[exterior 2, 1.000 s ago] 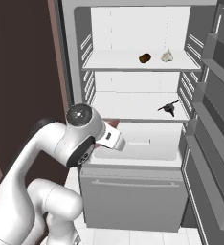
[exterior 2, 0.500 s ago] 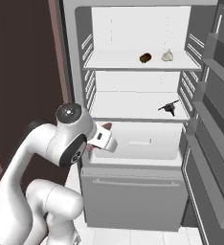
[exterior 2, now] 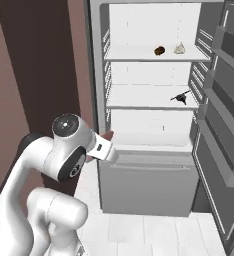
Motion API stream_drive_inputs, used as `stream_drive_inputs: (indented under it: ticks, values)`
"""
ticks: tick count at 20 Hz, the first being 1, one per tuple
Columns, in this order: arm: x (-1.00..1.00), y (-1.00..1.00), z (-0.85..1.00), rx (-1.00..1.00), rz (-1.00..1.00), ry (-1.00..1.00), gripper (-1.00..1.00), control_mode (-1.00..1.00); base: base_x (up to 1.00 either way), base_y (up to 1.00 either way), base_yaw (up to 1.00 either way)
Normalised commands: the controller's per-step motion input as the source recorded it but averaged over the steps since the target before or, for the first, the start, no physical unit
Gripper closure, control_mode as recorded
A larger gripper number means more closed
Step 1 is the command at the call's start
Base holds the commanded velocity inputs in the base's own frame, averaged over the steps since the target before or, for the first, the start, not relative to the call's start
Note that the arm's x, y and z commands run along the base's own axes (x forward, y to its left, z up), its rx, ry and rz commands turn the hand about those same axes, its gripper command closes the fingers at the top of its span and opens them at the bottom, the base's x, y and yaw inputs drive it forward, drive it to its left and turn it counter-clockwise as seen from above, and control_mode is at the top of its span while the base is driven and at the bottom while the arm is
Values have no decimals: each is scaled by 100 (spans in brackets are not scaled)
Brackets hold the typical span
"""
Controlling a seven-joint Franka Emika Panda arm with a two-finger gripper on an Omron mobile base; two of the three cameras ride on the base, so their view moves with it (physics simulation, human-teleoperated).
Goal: Gather the sweet potato and garlic from the fridge and place them on a tray on the dining counter. Then gather the fish and steak from the fridge and place them on the other tray.
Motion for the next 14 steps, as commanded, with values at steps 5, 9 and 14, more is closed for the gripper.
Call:
stream_drive_inputs:
  ticks: [5,9,14]
  values:
    - [0,0,0,0,0,0,100,100,-99,15,-1]
    - [0,0,0,0,0,0,100,100,-100,5,-5]
    - [0,0,0,0,0,0,100,100,-91,0,-10]
